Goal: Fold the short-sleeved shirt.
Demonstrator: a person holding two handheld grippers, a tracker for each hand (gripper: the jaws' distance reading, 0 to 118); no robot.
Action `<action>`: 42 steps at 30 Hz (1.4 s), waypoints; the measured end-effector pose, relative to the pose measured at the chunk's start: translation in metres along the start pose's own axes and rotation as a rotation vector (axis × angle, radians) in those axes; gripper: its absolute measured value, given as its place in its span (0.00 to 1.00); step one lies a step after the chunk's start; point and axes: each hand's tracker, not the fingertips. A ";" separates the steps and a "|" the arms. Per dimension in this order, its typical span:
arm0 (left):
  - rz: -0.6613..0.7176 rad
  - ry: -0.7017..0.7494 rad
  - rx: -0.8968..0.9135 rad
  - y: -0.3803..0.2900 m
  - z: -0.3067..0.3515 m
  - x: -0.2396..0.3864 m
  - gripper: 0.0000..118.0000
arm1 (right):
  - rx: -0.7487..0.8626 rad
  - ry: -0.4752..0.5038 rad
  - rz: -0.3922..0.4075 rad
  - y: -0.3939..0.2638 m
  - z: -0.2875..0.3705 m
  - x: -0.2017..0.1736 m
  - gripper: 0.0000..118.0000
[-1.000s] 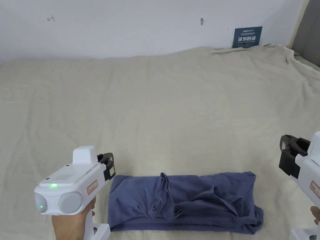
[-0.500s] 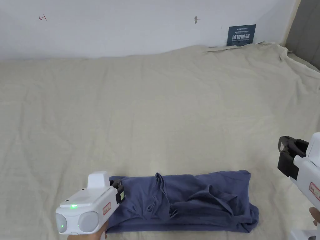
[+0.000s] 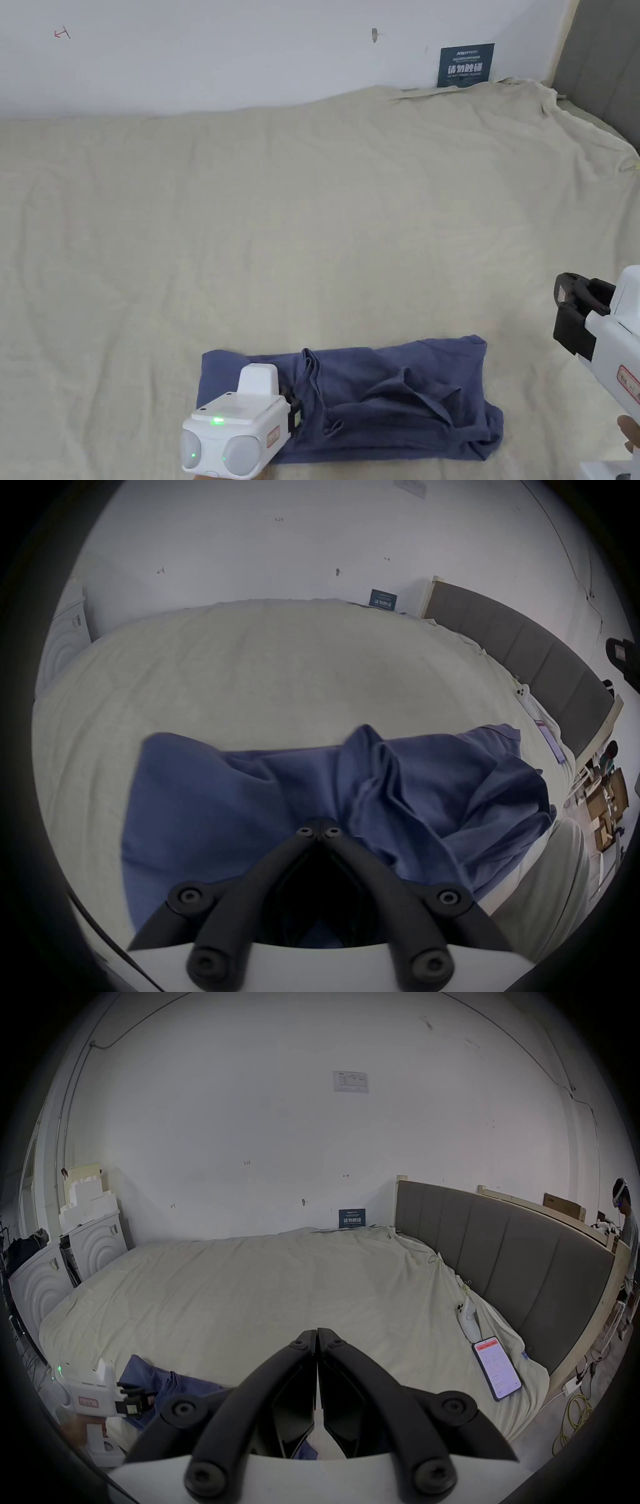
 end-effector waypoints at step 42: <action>0.061 -0.240 -0.050 0.093 0.103 -0.107 0.59 | 0.012 0.014 0.028 0.011 -0.001 -0.016 0.00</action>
